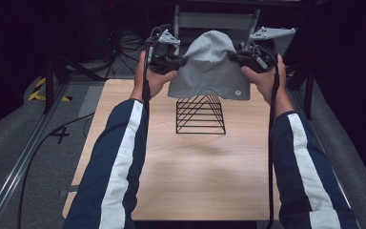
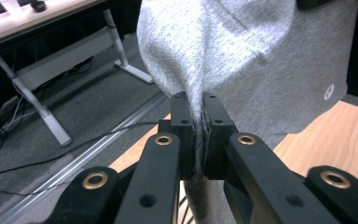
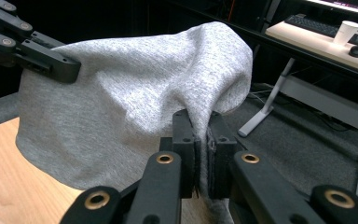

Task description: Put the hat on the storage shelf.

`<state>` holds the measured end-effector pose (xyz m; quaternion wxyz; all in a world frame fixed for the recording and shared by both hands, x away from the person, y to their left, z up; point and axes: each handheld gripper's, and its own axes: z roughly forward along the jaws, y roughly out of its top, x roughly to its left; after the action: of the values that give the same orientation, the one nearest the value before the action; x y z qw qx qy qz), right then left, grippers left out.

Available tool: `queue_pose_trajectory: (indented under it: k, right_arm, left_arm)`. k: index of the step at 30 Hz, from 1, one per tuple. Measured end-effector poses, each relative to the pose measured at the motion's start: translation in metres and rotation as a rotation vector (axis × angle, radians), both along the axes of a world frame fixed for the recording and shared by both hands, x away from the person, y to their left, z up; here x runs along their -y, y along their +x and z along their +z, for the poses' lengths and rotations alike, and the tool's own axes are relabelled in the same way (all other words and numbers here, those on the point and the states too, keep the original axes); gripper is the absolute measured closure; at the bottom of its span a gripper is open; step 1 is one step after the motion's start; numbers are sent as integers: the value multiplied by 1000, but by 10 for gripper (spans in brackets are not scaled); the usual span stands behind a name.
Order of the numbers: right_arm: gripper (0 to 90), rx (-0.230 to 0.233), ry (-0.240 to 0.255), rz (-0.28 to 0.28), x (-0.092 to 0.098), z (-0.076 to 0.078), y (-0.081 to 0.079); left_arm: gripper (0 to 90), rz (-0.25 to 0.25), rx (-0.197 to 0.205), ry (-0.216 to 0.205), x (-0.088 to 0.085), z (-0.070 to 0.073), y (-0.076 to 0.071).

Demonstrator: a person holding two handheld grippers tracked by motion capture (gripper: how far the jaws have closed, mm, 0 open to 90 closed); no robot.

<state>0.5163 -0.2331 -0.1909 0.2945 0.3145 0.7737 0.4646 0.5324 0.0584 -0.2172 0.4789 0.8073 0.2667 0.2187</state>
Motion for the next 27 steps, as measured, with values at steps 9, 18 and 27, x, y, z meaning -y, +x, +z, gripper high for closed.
queue_pose_trajectory:
  k: [9,18,27]
  right_arm:
    - [845,4,16,14,4,-10,5]
    - [845,-25,6,68,9,-26,-3]
    - [846,2,-3,109,15,-12,-25]
  left_arm:
    - [857,1,-8,7,5,-8,3]
    - [857,-48,-15,4,2,-17,-7]
    - [857,-124,24,-16,-3,-9,-31]
